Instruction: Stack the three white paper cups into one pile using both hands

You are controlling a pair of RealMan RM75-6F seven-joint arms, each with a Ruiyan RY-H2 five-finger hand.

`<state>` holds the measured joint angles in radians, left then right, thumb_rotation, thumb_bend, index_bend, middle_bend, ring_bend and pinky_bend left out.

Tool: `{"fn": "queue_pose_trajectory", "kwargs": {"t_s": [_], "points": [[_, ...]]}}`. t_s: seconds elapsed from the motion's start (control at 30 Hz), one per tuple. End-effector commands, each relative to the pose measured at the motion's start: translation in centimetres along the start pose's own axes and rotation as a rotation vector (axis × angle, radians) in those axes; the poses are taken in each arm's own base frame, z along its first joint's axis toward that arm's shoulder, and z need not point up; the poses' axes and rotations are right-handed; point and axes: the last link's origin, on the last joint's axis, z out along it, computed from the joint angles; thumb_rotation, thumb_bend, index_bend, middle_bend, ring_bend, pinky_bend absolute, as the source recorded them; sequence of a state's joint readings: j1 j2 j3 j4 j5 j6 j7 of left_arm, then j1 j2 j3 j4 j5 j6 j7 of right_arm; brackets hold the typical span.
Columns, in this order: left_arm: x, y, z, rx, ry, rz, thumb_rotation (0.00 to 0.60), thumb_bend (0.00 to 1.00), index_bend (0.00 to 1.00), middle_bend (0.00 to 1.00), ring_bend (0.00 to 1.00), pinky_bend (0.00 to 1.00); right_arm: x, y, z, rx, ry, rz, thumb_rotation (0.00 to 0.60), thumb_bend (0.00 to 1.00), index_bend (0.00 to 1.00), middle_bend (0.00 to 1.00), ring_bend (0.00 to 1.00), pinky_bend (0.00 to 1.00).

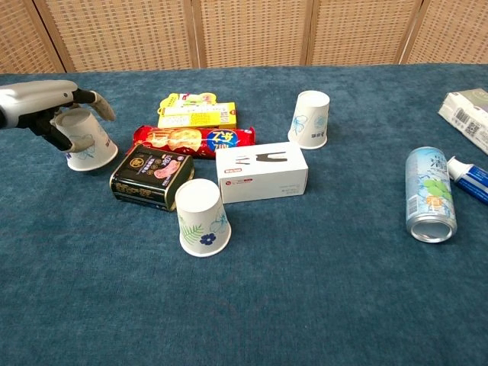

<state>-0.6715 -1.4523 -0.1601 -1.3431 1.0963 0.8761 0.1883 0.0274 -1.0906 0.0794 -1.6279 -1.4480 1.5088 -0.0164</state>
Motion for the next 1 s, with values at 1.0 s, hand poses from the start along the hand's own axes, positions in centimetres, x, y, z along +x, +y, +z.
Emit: {"fn": "queue_pose_trajectory", "kwargs": {"t_s": [1.0], "points": [[5.7,9.1,-7.5,-0.441,-0.092,-0.184,0.6,0.48,0.24,0.22,0.36,0.62,-0.7,-1.8,0.6,0.057,-0.034,0.002,0.6,0.28,0.0,0.0,0.0,0.19]]}}
